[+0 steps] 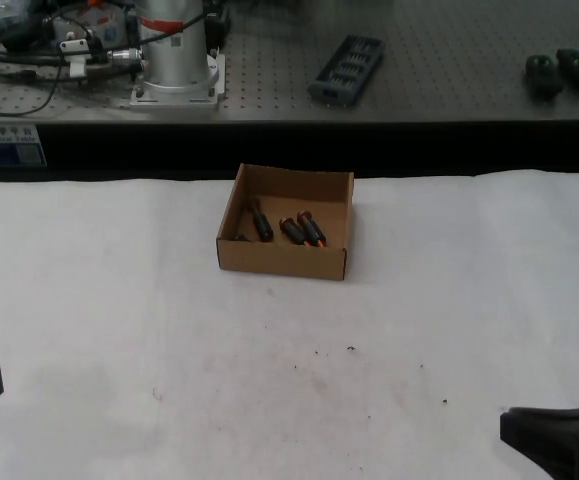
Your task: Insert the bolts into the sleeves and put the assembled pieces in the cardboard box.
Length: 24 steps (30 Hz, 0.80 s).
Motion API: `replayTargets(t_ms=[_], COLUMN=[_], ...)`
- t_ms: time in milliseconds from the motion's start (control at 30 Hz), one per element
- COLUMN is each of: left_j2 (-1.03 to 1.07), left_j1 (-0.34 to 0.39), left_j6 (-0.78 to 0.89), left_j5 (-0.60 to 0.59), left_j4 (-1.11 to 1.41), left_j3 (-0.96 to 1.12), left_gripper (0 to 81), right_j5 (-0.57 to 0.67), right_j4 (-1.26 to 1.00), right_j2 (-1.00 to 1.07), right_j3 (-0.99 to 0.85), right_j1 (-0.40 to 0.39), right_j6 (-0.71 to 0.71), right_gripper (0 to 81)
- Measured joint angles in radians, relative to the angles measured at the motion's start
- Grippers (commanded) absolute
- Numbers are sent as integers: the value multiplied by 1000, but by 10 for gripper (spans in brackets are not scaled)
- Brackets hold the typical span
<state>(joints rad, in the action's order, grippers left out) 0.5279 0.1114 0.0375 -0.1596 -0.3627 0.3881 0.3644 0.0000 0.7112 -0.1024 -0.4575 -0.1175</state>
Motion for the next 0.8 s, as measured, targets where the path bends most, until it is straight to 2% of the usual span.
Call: replayTargets(t_ms=[800], left_j2=[0], left_j1=[0], left_j6=[0], left_j5=[0], left_j4=[0], left_j3=[0], left_gripper=[6], right_j5=[0], right_j4=[0], right_j2=[0], right_j3=[56], right_j1=[0], right_j6=[-1], right_gripper=[51])
